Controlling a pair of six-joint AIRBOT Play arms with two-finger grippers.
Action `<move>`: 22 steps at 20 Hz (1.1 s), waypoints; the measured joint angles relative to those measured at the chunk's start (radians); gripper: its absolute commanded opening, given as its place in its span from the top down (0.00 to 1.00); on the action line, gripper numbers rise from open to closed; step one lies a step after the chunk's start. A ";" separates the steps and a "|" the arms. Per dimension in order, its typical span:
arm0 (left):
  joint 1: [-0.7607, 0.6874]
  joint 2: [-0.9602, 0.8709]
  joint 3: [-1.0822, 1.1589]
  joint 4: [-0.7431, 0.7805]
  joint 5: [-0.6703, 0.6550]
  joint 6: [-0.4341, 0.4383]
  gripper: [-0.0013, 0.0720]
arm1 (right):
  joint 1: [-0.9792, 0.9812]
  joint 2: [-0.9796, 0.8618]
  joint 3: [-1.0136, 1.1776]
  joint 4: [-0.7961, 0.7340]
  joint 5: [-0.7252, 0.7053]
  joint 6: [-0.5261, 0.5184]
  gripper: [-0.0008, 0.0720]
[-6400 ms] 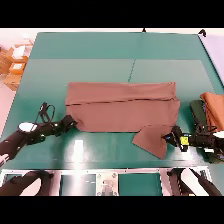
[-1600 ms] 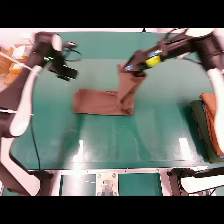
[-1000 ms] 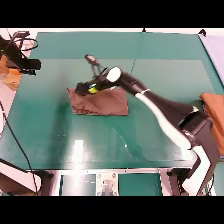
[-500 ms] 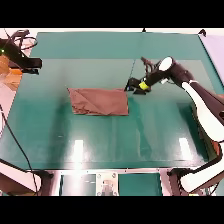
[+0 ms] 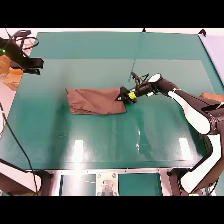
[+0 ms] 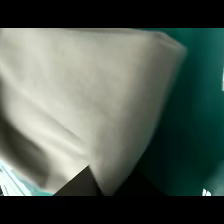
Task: Fold the shirts.
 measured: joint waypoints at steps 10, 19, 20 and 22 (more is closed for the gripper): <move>-0.077 0.000 0.000 -0.019 0.013 0.010 0.95 | -0.418 0.258 0.352 0.059 0.225 0.092 0.96; -0.085 0.000 0.000 -0.065 0.014 -0.003 0.95 | -1.022 0.293 0.442 0.042 0.331 0.157 0.96; -0.085 0.000 0.000 -0.072 0.014 -0.004 0.95 | -1.081 0.295 0.443 0.041 0.352 0.159 0.96; -0.085 0.000 0.000 -0.084 0.014 -0.007 0.95 | -1.182 0.303 0.445 0.035 0.395 0.169 0.96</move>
